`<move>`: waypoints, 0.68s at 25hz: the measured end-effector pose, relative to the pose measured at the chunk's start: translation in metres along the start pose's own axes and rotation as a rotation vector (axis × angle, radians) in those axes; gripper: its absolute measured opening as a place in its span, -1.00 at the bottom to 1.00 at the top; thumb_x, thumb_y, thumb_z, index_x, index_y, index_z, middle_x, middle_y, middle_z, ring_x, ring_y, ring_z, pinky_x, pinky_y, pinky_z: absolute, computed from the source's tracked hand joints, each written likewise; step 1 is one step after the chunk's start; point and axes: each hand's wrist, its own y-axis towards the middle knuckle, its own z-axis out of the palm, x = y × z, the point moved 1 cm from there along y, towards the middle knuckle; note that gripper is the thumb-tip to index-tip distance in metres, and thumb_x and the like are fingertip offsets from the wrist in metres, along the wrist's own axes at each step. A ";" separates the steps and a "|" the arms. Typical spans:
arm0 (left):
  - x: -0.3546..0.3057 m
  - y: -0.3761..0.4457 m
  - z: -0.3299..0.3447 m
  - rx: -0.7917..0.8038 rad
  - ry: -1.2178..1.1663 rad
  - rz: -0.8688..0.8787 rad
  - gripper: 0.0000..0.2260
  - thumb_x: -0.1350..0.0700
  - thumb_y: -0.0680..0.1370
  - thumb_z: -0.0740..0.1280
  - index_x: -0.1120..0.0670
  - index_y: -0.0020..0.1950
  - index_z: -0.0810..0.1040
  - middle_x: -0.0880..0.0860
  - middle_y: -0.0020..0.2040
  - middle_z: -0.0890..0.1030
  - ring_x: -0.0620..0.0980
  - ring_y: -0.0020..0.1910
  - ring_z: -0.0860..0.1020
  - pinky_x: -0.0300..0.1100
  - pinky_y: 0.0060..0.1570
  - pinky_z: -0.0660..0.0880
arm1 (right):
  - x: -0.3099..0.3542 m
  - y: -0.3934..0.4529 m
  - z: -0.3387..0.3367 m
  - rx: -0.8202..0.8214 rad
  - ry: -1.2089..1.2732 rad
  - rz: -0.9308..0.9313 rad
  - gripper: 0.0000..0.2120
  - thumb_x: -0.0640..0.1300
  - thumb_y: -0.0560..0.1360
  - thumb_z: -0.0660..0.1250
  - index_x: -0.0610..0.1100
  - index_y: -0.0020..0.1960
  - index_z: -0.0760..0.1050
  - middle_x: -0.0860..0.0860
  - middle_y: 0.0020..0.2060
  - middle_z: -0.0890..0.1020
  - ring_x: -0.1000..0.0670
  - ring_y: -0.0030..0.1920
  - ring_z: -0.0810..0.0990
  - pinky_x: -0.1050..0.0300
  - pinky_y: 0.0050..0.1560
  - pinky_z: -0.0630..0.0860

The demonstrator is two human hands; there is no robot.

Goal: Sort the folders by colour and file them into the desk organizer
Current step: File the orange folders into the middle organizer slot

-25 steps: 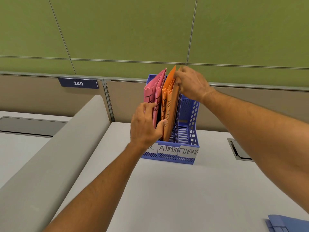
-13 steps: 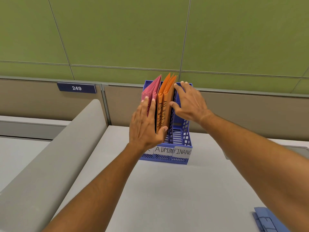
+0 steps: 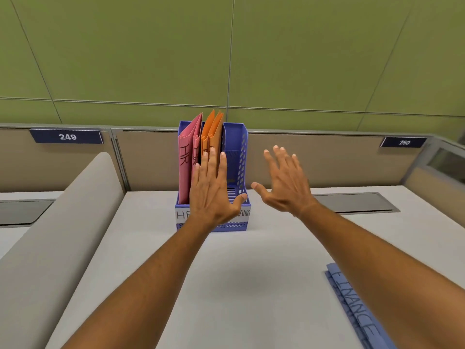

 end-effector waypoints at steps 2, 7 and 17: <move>-0.019 -0.007 0.008 0.035 -0.013 0.024 -0.05 -0.40 0.42 0.12 0.11 0.58 -0.21 0.16 0.58 -0.20 0.12 0.56 -0.22 0.07 0.53 -0.14 | -0.017 -0.025 -0.001 0.015 -0.016 0.052 -0.15 0.36 0.48 0.09 -0.12 0.57 0.00 -0.18 0.56 0.07 -0.15 0.56 0.01 -0.16 0.54 -0.04; -0.068 -0.031 0.028 0.117 -0.045 0.050 -0.04 -0.42 0.41 0.12 0.09 0.57 -0.22 0.15 0.58 -0.23 0.12 0.55 -0.24 0.05 0.52 -0.20 | -0.059 -0.084 0.004 0.081 -0.049 0.142 -0.15 0.38 0.50 0.05 -0.12 0.58 -0.06 -0.17 0.57 0.00 -0.16 0.57 -0.05 -0.19 0.54 -0.08; -0.195 -0.128 0.086 0.353 -0.064 0.003 -0.07 -0.41 0.44 0.09 0.05 0.55 -0.30 0.12 0.57 -0.29 0.13 0.54 -0.29 0.09 0.51 -0.21 | -0.163 -0.210 0.025 0.227 0.027 0.260 -0.12 0.40 0.49 0.00 -0.11 0.58 -0.19 -0.17 0.57 -0.12 -0.14 0.57 -0.17 -0.17 0.54 -0.18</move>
